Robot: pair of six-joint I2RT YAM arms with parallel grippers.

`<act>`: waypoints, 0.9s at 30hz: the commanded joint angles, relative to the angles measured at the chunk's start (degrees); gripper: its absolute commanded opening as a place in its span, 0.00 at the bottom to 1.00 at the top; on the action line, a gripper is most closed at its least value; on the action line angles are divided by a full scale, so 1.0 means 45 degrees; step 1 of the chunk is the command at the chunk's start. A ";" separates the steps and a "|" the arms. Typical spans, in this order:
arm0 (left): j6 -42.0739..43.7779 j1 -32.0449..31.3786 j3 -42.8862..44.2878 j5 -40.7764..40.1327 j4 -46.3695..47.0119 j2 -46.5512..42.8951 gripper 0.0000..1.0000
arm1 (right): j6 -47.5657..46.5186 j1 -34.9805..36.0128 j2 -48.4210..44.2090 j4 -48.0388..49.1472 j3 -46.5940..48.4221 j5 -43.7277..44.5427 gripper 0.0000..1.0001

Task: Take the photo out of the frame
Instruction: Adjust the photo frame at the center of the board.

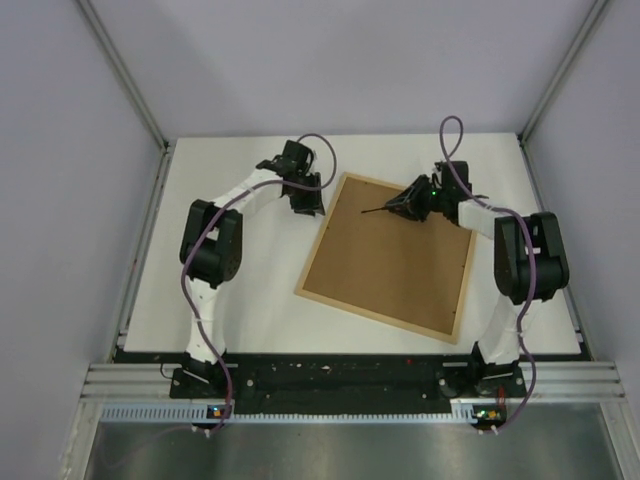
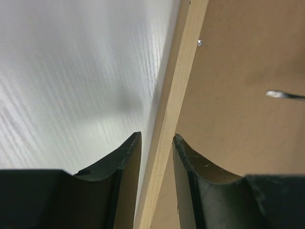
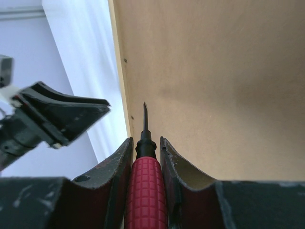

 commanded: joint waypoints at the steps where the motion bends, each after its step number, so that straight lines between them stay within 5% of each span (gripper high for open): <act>1: 0.1242 -0.0570 0.1024 -0.1030 -0.1056 0.0833 0.39 | -0.0526 -0.0650 -0.1257 0.0073 0.0429 0.0047 0.00; 9: 0.1516 -0.0628 0.3564 -0.1247 -0.1545 0.2494 0.39 | -0.1072 -0.1062 -0.1922 -0.0239 0.0312 0.0066 0.00; 21: 0.1692 -0.0902 0.3800 -0.1559 -0.1877 0.3393 0.32 | -0.1327 -0.1081 -0.2137 -0.0825 0.0565 0.0106 0.00; 23: 0.1653 -0.0902 0.3781 -0.1637 -0.1896 0.3394 0.27 | -0.1327 -0.1062 -0.2098 -0.0942 0.0624 0.0047 0.00; 27: 0.0932 -0.0844 0.3119 -0.1677 -0.1722 0.3238 0.01 | -0.1132 -0.0906 -0.1923 -0.0942 0.0683 -0.0051 0.00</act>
